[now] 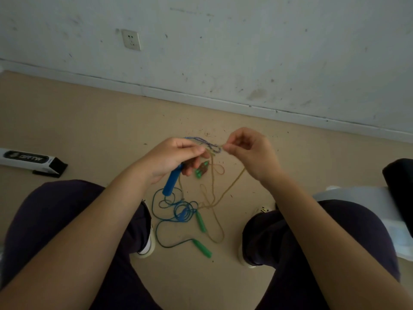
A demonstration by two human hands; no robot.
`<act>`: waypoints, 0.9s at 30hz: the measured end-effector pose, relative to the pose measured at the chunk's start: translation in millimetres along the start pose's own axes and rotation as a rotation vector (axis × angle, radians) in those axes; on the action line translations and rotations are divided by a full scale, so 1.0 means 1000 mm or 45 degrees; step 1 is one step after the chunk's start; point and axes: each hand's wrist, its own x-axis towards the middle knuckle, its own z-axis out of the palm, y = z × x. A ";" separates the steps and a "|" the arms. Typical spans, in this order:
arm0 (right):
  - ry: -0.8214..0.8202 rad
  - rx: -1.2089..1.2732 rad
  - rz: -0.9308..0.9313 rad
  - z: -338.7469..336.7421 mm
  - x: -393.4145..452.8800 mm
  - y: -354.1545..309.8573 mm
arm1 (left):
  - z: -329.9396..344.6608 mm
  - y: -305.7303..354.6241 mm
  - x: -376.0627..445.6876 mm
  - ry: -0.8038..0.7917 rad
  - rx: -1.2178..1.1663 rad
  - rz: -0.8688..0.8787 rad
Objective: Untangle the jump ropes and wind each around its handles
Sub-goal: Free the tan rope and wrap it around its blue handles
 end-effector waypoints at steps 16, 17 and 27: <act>-0.459 0.002 0.049 0.007 -0.005 0.006 | 0.009 -0.005 0.003 0.081 0.069 0.022; -0.464 -0.015 0.058 0.005 -0.005 0.007 | 0.007 -0.005 0.003 0.112 0.031 0.033; -0.200 -0.129 0.042 0.003 -0.001 0.005 | -0.002 0.000 0.000 -0.009 0.226 -0.039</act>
